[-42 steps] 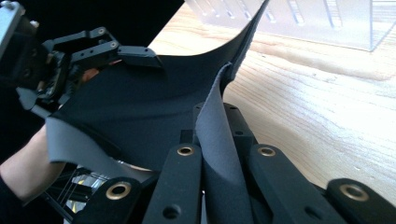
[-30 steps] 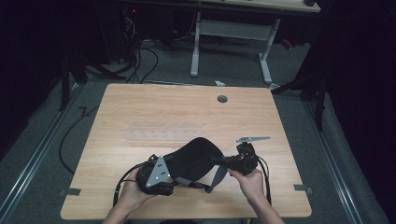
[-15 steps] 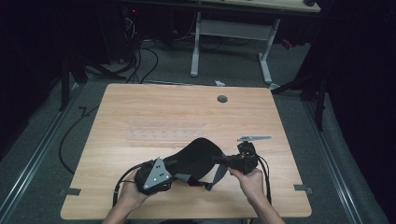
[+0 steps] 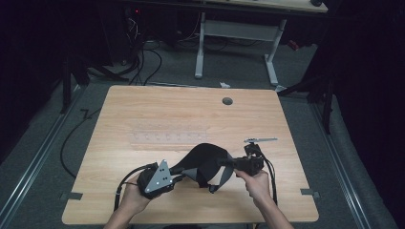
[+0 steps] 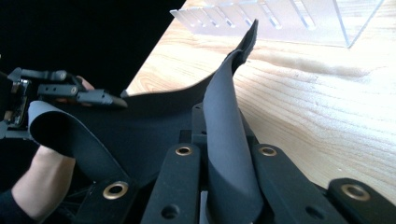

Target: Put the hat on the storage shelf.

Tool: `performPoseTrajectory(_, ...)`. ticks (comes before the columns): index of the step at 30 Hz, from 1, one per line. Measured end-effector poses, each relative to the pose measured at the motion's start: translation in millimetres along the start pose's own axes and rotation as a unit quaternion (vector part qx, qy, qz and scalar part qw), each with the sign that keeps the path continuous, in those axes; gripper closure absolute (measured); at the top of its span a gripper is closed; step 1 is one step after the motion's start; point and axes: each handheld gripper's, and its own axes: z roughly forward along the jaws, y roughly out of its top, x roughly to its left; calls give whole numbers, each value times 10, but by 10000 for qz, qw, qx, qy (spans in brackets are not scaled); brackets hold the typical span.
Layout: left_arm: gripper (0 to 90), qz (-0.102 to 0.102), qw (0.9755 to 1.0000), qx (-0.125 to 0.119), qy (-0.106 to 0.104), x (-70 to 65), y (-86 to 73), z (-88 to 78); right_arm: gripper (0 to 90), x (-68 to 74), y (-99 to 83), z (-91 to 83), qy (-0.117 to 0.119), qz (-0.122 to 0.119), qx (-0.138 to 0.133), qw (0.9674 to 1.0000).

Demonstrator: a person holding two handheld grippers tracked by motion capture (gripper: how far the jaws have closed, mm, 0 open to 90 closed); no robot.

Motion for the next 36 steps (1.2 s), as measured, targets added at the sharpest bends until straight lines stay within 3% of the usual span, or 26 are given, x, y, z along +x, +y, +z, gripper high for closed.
performPoseTrajectory(3,849,122,9998,19,-165,-49,51,10,825,-44,3,20,40,77,59,9999)
performPoseTrajectory(9,868,220,9989,-8,-403,-89,124,38,796,-129,25,39,212,259,2,9994)
performPoseTrajectory(16,870,-34,9984,-148,-539,-33,121,26,536,-198,37,52,247,454,-194,9985)
performPoseTrajectory(23,870,-250,9981,-129,-539,27,51,14,444,-282,-22,-24,117,554,-401,9976)
performPoseTrajectory(27,870,-461,9971,-289,-524,80,21,-24,444,-315,-56,-121,-247,406,-517,9975)
performPoseTrajectory(29,869,-543,9965,-345,-527,110,7,-41,444,-314,-80,-148,-602,187,-516,9967)
performPoseTrajectory(31,870,-606,9962,-368,-511,133,-5,-54,444,-317,-116,-151,-939,20,-451,9946)
performPoseTrajectory(32,870,-631,9961,-375,-499,143,-11,-61,444,-338,-162,-139,-1215,-100,-377,9918)
performPoseTrajectory(34,870,-697,9956,-387,-484,163,-21,-76,444,-349,-179,-134,-1309,-144,-338,9907)
performPoseTrajectory(36,870,-759,9951,-428,-457,185,-31,-90,444,-384,-232,-120,-1547,-232,-283,9873)
